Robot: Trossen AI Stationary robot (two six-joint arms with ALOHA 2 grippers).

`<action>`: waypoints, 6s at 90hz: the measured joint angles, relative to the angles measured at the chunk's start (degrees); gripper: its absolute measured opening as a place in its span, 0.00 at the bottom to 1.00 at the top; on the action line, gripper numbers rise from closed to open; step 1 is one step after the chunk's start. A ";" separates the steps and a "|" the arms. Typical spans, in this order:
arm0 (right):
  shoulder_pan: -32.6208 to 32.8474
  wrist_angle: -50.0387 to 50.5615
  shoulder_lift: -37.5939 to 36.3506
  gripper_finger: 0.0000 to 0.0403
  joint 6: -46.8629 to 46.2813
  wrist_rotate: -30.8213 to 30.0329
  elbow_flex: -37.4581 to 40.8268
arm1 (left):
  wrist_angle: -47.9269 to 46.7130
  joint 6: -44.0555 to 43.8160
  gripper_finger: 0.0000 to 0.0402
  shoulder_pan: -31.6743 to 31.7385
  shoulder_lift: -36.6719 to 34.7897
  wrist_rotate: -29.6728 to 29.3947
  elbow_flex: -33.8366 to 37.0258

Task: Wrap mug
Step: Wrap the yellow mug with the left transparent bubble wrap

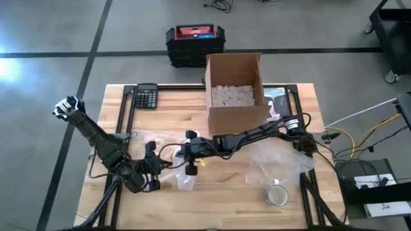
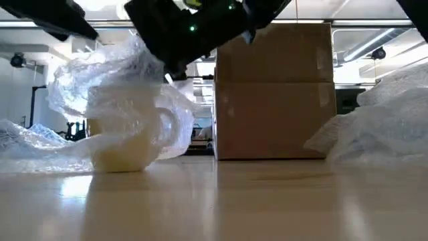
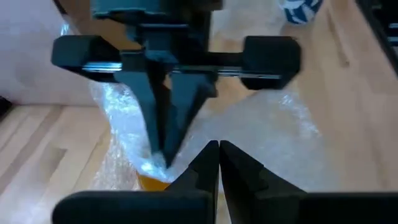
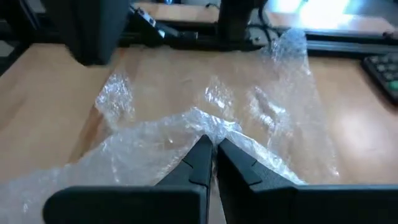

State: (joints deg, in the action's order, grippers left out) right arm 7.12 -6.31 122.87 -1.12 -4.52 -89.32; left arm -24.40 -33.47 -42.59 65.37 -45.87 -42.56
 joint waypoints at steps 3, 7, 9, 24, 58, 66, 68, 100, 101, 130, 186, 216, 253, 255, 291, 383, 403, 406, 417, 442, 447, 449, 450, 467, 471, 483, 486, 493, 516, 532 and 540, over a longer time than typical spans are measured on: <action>0.00 0.05 0.45 0.00 -0.37 0.00 -0.28 | 1.32 0.03 0.00 0.77 0.12 0.38 0.91; -0.02 0.14 0.99 0.00 -0.40 -0.03 -0.67 | 2.65 0.28 0.00 1.74 0.19 1.54 2.29; -0.02 0.20 1.10 0.00 -0.40 -0.01 -0.82 | 3.13 0.33 0.00 2.29 0.22 2.23 2.96; -0.02 0.24 0.81 0.00 -0.42 -0.01 -1.44 | 5.46 -0.02 0.00 5.46 1.34 6.43 6.95; -0.42 3.22 -2.64 0.08 -5.28 0.69 -1.33 | 8.30 -0.09 0.00 6.15 3.84 6.84 7.73; -0.42 4.96 -4.82 0.17 -4.09 1.22 -1.29 | 8.79 0.03 0.00 6.15 3.93 7.44 7.73; -0.42 6.08 -5.57 0.19 -3.89 1.44 -1.29 | 8.78 0.02 0.00 6.15 3.93 7.57 7.73; -0.51 38.25 -17.27 0.46 -2.04 -2.61 -1.48 | 8.99 0.04 0.00 6.13 3.93 7.90 7.77; -0.51 39.36 -17.31 0.46 -2.22 -3.16 -1.48 | 8.99 0.05 0.00 6.13 3.93 7.91 7.77; 0.59 23.92 -10.26 0.20 -0.71 -4.41 0.77 | 9.40 0.17 0.00 6.13 3.93 8.08 7.79; 1.40 33.28 9.31 0.01 -1.24 3.11 -23.11 | 1.75 2.56 0.00 5.97 2.42 11.36 -1.00; 1.01 34.95 10.20 0.01 -0.19 3.03 -26.71 | -1.38 0.08 0.00 7.77 2.96 8.01 2.43; 0.51 50.94 8.50 0.02 -0.08 3.03 -37.71 | 9.01 -0.26 0.00 8.00 2.81 10.86 8.73; 0.48 52.64 8.26 0.02 0.55 3.05 -38.92 | 9.04 -0.26 0.00 8.00 2.81 10.89 8.73; 0.47 46.15 9.74 0.01 0.63 10.89 -35.04 | 8.85 0.17 0.00 8.00 2.74 11.09 8.45; -0.28 49.55 11.73 0.01 0.24 10.49 -38.55 | 8.82 0.80 0.00 9.82 4.75 13.34 7.44; -0.80 57.17 10.24 0.01 5.01 8.53 -45.45 | 9.02 0.79 0.00 9.78 4.74 14.30 7.53; -0.91 57.58 10.20 0.01 5.01 6.74 -45.30 | 9.18 0.79 0.00 9.78 4.74 14.28 7.55; -1.40 57.36 11.39 0.01 4.01 4.03 -44.89 | 9.30 0.79 0.00 9.78 4.54 14.30 7.60; 0.44 56.38 14.92 0.01 1.05 7.78 -44.61 | 9.09 0.93 0.00 9.80 4.04 14.29 7.66; 0.71 56.42 14.92 0.01 0.77 7.89 -44.59 | 8.08 1.01 0.00 9.82 3.78 14.32 7.36; 0.83 56.44 14.95 0.02 0.85 7.92 -44.59 | 7.62 1.09 0.00 9.82 3.68 14.34 7.04; 0.86 56.45 14.95 0.03 0.94 7.97 -44.59 | 7.44 1.22 0.00 9.81 3.60 14.36 6.87; 1.11 56.18 14.97 0.17 1.93 7.99 -44.54 | -0.16 1.54 0.00 9.73 1.96 15.39 1.49; 1.11 56.26 14.99 0.21 2.22 7.99 -44.54 | -2.44 1.51 0.00 9.71 1.62 15.33 0.21; 1.11 55.85 15.01 0.32 2.98 7.99 -44.54 | -4.29 1.51 0.00 9.71 0.90 14.54 -1.48; 1.11 55.69 15.01 0.34 3.16 7.99 -44.54 | -4.29 1.54 0.00 9.69 0.86 13.91 -1.57; 1.11 55.61 15.01 0.38 3.27 7.99 -44.54 | -4.27 2.05 0.00 9.71 0.92 12.17 -1.55; 1.13 55.61 15.01 0.43 3.49 8.01 -44.49 | 1.44 3.00 0.00 9.67 2.79 8.96 1.62; 1.13 55.29 15.01 0.41 3.97 7.98 -44.41 | 5.06 2.11 0.00 9.79 4.33 9.65 5.96; 1.13 55.70 14.31 0.40 3.99 7.99 -44.69 | 5.56 0.80 0.00 9.88 4.47 10.04 7.25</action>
State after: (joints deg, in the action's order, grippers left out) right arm 8.25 49.39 137.18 2.87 3.46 -134.01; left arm -18.84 -32.68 -32.72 69.84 -35.83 -35.30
